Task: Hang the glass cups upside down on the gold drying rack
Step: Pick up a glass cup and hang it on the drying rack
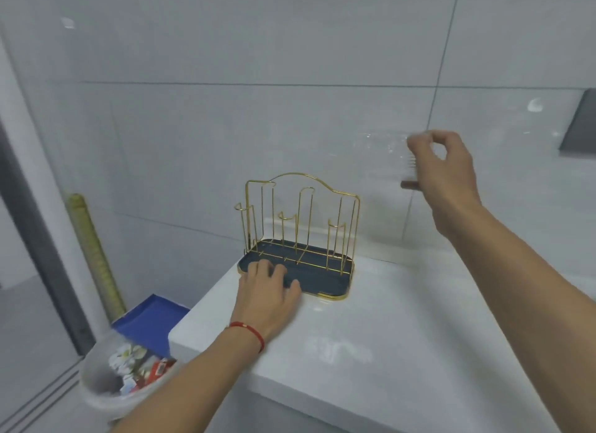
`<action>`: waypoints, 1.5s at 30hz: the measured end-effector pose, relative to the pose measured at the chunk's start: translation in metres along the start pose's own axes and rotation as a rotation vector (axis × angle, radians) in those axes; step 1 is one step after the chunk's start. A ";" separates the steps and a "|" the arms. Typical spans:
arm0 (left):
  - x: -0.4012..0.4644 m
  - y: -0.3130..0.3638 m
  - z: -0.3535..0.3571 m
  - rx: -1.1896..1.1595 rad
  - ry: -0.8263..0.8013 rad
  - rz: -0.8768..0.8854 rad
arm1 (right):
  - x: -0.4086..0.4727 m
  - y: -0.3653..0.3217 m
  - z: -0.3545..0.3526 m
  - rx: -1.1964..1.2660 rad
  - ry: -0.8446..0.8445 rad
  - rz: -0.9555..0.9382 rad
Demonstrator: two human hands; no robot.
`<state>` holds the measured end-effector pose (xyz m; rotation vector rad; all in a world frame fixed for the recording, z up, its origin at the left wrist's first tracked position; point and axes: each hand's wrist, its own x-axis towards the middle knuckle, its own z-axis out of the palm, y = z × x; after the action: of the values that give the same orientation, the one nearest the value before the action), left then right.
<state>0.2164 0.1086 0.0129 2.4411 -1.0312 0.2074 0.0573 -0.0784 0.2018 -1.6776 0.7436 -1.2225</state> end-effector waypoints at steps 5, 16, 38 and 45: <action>0.004 -0.001 0.010 0.058 -0.024 0.023 | 0.036 -0.034 0.079 -0.148 -0.168 -0.121; 0.004 -0.006 0.015 0.111 -0.016 0.015 | 0.069 -0.024 0.203 -0.550 -0.644 -0.136; 0.004 -0.004 0.017 0.097 0.017 0.063 | 0.097 0.004 0.205 -0.344 -0.933 0.061; 0.000 -0.001 0.012 0.042 0.062 0.070 | 0.040 -0.007 0.104 -0.138 -0.387 -0.325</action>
<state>0.2163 0.1031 0.0020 2.4214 -1.0968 0.3289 0.1689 -0.0771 0.2137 -2.1301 0.3313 -1.0268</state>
